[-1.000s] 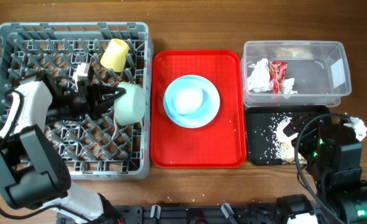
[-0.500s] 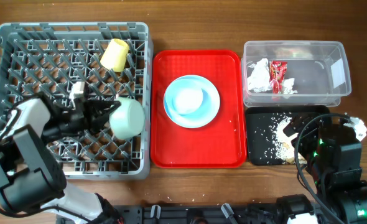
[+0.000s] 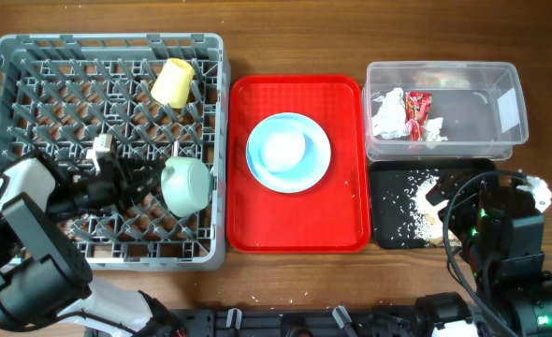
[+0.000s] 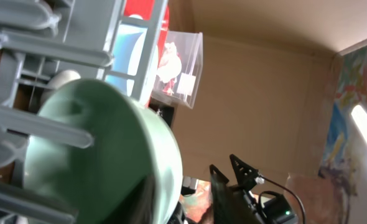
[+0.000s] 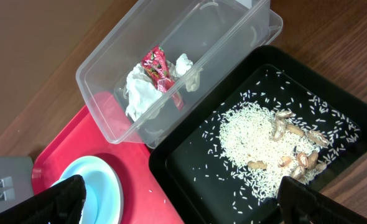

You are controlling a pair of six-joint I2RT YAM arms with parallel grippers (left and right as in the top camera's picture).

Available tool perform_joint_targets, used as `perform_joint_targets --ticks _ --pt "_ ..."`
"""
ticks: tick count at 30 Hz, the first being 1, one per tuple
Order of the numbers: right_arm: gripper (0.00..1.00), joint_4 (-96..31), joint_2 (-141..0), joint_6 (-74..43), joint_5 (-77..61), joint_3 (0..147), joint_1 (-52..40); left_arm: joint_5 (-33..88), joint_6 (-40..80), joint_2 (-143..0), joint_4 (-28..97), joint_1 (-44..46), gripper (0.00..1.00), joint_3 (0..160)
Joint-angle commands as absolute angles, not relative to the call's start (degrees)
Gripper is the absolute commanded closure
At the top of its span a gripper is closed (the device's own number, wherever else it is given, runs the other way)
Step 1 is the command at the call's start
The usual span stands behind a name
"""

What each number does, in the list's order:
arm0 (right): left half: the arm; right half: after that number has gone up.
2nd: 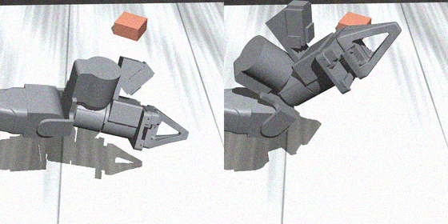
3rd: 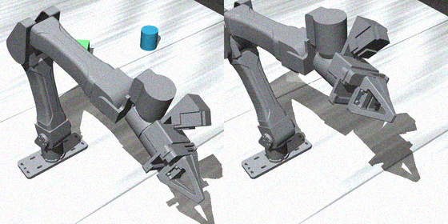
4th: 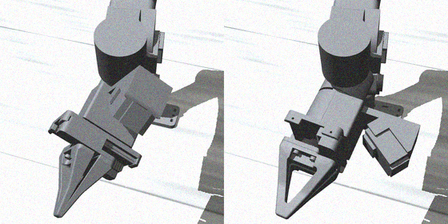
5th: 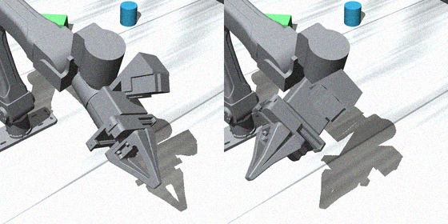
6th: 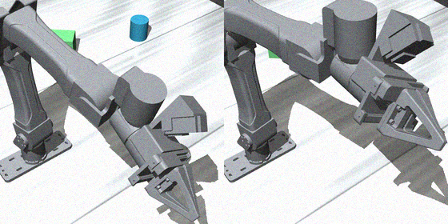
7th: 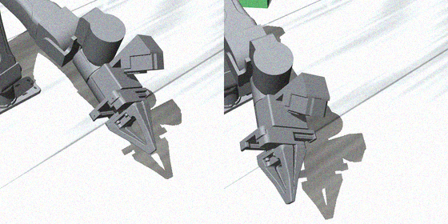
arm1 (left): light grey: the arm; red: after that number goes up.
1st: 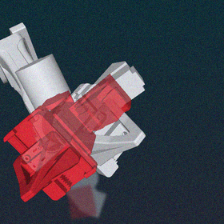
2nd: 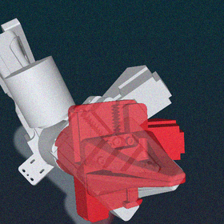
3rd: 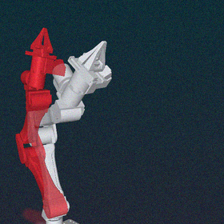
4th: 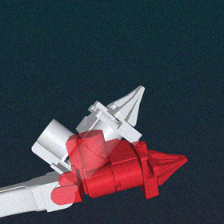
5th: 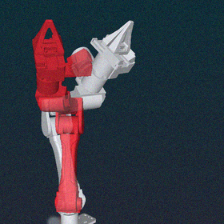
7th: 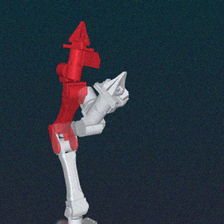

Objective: Sort waste into correct bins and load items into the dishwasher rack
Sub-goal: 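Lower the green bowl into the rack and release it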

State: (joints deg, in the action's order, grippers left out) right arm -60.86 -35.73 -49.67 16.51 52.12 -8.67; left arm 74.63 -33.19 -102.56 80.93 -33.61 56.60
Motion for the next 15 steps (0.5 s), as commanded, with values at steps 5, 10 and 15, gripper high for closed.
perform_joint_targets --ticks 5,10,15 --pt "0.0 -60.93 -35.79 -50.11 15.99 52.93 -8.34 74.63 -34.06 -97.93 90.39 -34.04 0.01 72.49" --pt "0.0 -60.93 -35.79 -50.11 15.99 52.93 -8.34 67.09 -26.92 -85.76 91.57 -32.64 0.01 79.13" --pt "0.0 -60.93 -35.79 -50.11 15.99 52.93 -8.34 44.1 -1.26 -69.23 79.2 -23.42 0.0 78.98"
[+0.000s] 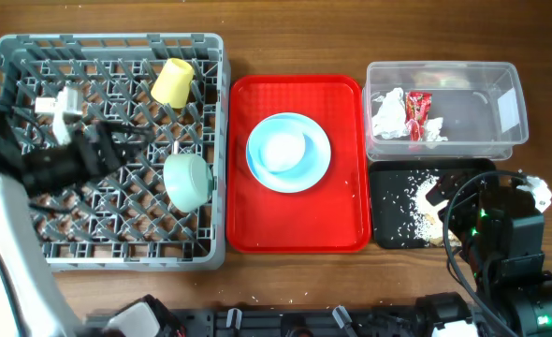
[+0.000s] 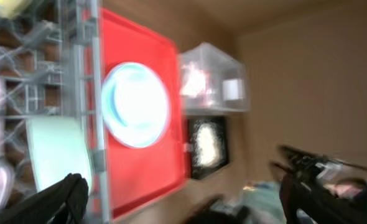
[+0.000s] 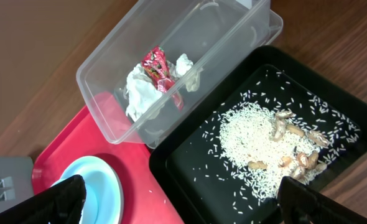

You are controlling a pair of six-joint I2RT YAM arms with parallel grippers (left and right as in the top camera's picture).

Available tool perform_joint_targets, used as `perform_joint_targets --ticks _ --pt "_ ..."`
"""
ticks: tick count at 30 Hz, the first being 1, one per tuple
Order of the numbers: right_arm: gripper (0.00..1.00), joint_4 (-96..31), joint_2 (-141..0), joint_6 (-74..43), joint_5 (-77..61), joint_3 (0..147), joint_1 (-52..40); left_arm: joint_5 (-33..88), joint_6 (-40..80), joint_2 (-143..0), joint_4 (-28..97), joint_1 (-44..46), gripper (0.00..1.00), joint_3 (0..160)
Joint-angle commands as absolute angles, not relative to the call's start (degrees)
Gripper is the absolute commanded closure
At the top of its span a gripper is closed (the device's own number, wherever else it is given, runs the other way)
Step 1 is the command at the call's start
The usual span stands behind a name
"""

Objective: Sort waste into correct bins and load items into the dishwasher rack

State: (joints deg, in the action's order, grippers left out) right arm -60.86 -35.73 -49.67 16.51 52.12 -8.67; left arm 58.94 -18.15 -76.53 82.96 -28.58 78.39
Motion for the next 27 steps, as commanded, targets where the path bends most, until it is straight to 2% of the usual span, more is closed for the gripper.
perform_joint_targets --ticks 1,4,7,8,9,11,15,17,21,27 --pt "0.0 -60.93 -35.79 -50.11 15.99 52.93 -8.34 39.57 3.22 -66.67 77.19 -20.56 0.01 78.98" --pt "0.0 -60.93 -35.79 -50.13 15.99 52.93 -8.34 30.02 10.02 -61.63 72.86 -11.2 0.0 78.98" --pt "0.0 -60.93 -35.79 -50.11 15.99 52.93 -8.34 32.08 15.64 -61.71 70.06 -1.04 0.01 78.96" --pt "0.0 -60.93 -35.79 -50.11 15.99 52.93 -8.34 31.73 15.27 -62.61 69.49 2.07 0.42 78.81" --pt "0.0 -60.93 -35.79 -50.15 15.99 52.93 -8.34 30.26 15.49 -63.64 68.86 4.82 0.93 78.26" --pt "0.0 -60.93 -35.79 -50.13 15.99 52.93 -8.34 26.33 18.55 -66.48 67.09 9.98 0.96 76.25" --pt "0.0 -60.93 -35.79 -50.13 15.99 52.93 -8.34 7.05 28.36 -75.37 65.17 18.39 0.96 72.55" --pt "0.0 -60.93 -35.79 -50.13 15.99 52.93 -8.34 1.5 30.76 -80.82 65.54 20.47 0.96 72.47" --pt "0.0 -60.93 -35.79 -50.11 15.99 52.93 -8.34 -2.72 31.29 -88.44 67.46 20.34 0.96 72.47" --pt "0.0 -60.93 -35.79 -50.11 15.99 52.93 -8.34 -18.52 43.2 -89.47 81.03 14.06 0.96 72.49"
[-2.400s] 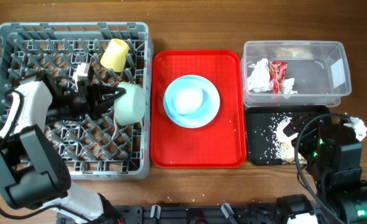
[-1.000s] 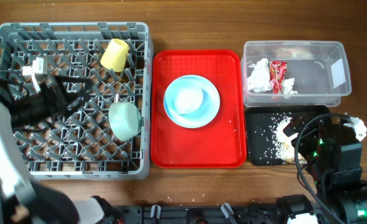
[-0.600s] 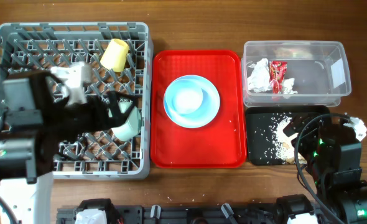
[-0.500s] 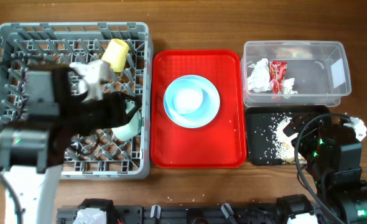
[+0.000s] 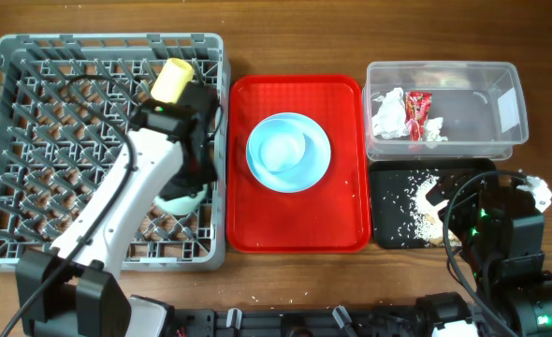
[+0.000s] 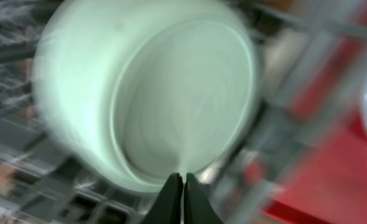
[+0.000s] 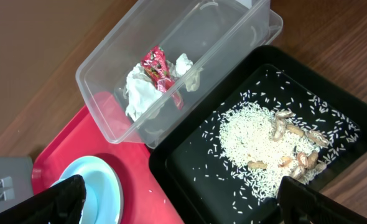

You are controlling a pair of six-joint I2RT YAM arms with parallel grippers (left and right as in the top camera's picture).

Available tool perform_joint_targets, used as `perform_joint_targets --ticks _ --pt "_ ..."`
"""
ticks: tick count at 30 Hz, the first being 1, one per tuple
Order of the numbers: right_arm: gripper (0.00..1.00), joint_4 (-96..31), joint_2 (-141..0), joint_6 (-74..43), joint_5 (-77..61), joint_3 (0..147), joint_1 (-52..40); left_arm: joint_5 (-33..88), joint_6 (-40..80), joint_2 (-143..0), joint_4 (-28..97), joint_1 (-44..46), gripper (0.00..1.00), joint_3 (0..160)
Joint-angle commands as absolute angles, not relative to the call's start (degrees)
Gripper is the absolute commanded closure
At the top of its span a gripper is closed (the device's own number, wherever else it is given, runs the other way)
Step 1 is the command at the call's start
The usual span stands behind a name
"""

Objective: Sort waste into correct bins and load items into the dishwasher rack

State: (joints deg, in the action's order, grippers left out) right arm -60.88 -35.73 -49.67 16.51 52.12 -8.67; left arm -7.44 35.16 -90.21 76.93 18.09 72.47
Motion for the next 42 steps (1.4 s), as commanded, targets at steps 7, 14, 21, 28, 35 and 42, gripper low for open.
perform_joint_targets --ticks 7,14,21,28,35,42 --pt "0.01 -60.93 -35.79 -50.09 15.99 52.93 -8.34 -14.66 42.57 -82.26 86.04 9.1 0.96 78.02" --pt "0.0 -60.93 -35.79 -50.13 15.99 52.93 -8.34 3.6 31.9 -79.53 60.45 22.83 0.45 77.95" --pt "0.0 -60.93 -35.79 -50.13 15.99 52.93 -8.34 -6.22 31.62 -92.58 41.52 36.93 0.46 77.91" --pt "0.01 -60.93 -35.79 -50.11 15.99 52.93 -8.34 -6.37 25.63 -109.82 29.04 40.38 0.47 77.91" --pt "0.0 -60.93 -35.79 -50.11 15.99 52.93 -8.34 -9.28 25.69 -113.6 27.86 40.25 0.96 77.93" --pt "0.0 -60.93 -35.79 -50.11 15.99 52.93 -8.34 -4.54 25.91 -100.79 35.18 39.97 0.96 81.78"
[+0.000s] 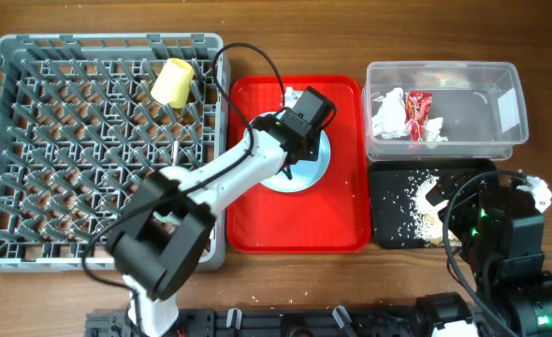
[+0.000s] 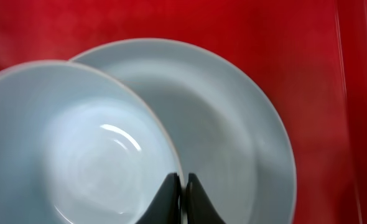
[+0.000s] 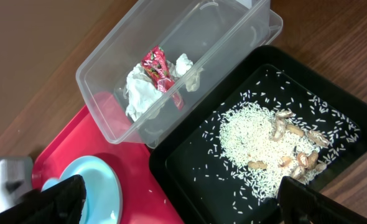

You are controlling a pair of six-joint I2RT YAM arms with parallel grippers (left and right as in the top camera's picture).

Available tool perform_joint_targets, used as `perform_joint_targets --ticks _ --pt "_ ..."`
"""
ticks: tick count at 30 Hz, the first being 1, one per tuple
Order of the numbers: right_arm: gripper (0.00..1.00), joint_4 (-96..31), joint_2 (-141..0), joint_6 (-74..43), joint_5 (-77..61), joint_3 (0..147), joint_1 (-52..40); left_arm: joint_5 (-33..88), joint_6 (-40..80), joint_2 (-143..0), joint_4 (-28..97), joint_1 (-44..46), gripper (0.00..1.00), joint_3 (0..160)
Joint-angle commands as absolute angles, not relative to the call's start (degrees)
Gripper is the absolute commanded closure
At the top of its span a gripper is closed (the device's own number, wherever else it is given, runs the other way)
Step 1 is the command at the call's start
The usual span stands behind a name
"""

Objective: Sort waste into correct bins and load items into the dishwasher rack

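A light blue bowl sits in a light blue plate on the red tray. My left gripper is down at the bowl's right rim, its fingers closed on it with the rim running between the tips. From overhead the left arm reaches across from the rack to the plate. A yellow cup lies in the grey dishwasher rack. No green bowl shows; the arm covers part of the rack. My right gripper hangs open above the black tray, holding nothing.
A clear bin at the back right holds crumpled tissue and a red wrapper. The black tray in front of it holds rice and peanuts. Bare wood surrounds the containers.
My left gripper was shut at the green bowl by the rack's right edge. Now it is over the red tray, closed on the blue bowl's rim. The right arm has not moved.
My left gripper was first low in the rack beside the green bowl. Then it stood open and raised at the rack's left, the bowl left in the rack. Then it was shut close against that bowl. Now it is on the blue bowl on the tray.
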State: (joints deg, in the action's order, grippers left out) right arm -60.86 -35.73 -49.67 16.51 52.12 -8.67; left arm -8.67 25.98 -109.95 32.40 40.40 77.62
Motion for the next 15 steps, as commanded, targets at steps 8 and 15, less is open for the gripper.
perform_joint_targets --ticks 8,15 --pt "0.0 -60.93 -35.79 -50.11 15.99 52.93 -8.34 36.58 20.56 -83.29 50.48 15.31 0.96 87.74" --pt "0.0 -60.93 -35.79 -50.09 15.99 52.93 -8.34 81.23 7.97 -96.68 57.82 -9.96 0.96 86.39"
